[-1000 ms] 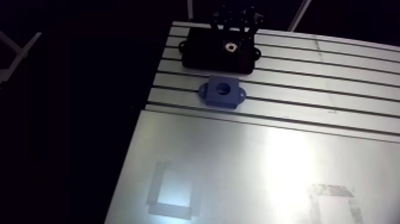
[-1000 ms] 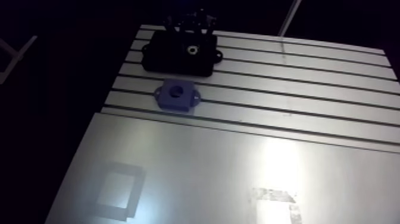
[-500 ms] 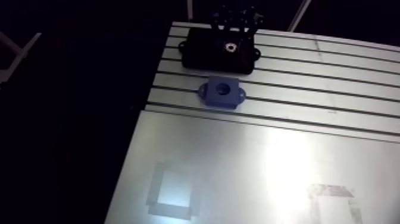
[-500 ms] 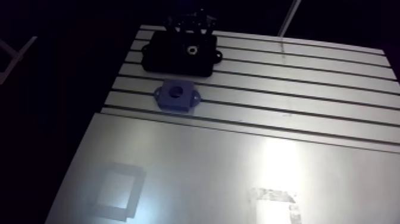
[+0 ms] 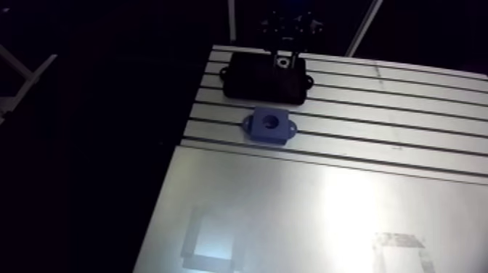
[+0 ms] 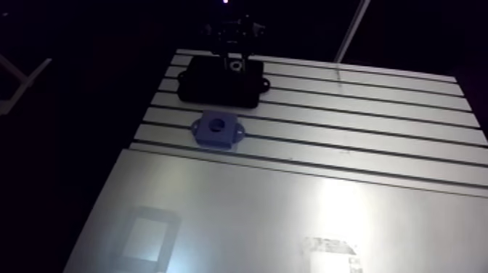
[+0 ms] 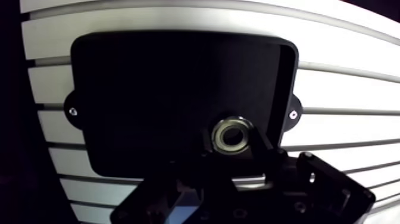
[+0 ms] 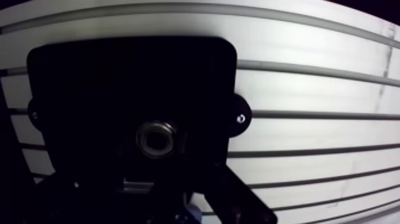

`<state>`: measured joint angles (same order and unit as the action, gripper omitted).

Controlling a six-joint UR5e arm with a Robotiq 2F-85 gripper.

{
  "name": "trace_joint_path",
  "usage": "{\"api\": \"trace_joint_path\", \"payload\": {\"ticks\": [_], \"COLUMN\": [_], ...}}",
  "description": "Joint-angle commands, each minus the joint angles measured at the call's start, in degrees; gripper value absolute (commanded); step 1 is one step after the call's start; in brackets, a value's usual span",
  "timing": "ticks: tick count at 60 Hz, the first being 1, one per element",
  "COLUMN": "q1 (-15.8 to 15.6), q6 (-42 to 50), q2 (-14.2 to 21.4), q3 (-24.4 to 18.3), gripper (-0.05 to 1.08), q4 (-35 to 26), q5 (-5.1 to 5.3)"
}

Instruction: Pick up the bearing and press it into the housing until flush.

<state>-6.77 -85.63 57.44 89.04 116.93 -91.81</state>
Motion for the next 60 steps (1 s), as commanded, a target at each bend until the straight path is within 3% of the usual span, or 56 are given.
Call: {"api": "trace_joint_path", "payload": {"ticks": [1, 12, 27, 41, 60], "q1": [-0.09, -0.53, -0.18, -0.09, -0.27], "q6": [-0.02, -0.02, -3.44, -3.70, -5.20], "q2": [5.01, 11.17, 16.08, 18.23, 18.63], "q3": [1.26, 5.30, 12.20, 16.40, 19.61], "gripper": [0.69, 0.70, 0.72, 0.72, 0.73], "q4": [-4.27, -4.72, -4.05, -0.90, 3.88], "q5": [-0.15, -0.17, -0.16, 0.00, 0.01]}}
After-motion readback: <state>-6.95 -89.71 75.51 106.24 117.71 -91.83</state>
